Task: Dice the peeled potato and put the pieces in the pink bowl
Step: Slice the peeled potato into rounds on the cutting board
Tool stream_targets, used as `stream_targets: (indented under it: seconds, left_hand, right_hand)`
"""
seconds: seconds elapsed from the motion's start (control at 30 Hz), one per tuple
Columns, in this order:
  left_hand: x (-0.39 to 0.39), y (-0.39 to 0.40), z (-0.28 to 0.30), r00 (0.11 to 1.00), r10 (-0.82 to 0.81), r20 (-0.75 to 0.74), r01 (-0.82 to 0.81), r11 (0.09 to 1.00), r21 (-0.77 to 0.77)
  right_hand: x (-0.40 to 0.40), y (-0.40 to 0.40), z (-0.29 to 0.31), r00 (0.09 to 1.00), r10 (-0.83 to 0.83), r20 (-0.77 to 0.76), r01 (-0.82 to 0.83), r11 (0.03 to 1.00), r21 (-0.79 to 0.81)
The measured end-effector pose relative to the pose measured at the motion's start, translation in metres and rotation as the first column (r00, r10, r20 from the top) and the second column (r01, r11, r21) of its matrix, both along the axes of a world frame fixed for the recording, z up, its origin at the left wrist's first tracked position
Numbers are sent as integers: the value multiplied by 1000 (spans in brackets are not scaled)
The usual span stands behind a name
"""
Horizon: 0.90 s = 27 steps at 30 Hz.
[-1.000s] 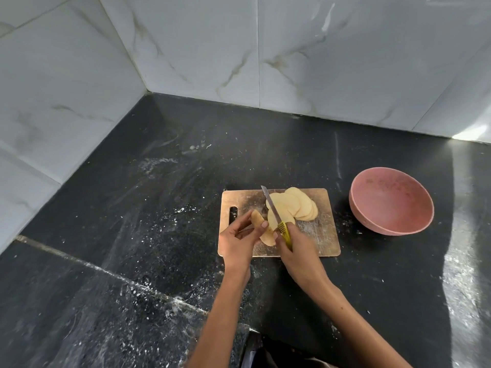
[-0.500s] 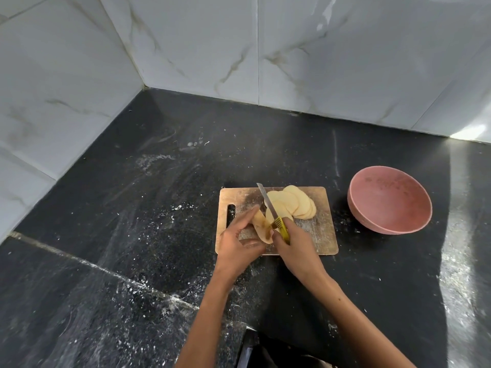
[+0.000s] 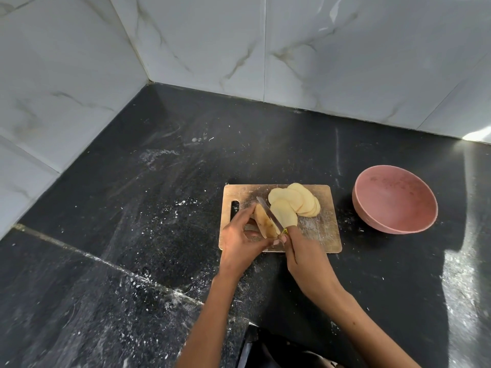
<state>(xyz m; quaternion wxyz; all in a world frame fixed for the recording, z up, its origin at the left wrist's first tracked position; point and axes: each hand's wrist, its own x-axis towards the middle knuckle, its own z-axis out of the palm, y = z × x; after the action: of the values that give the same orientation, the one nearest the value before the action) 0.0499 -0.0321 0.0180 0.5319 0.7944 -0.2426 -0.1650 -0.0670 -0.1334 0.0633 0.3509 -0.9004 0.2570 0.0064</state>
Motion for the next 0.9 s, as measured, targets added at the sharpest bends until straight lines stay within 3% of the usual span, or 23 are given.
stream_targets:
  seconds: [0.67,0.9]
  left_hand:
    - [-2,-1,-8,995,103,-12,-102,994,49]
    - [-4,-2,-3,995,99,12,-99,995,33]
  right_hand:
    - [8,15,9,978,-5,-209,-16,995,-103]
    - [12,15,13,976,-32,-214,3,991,-135]
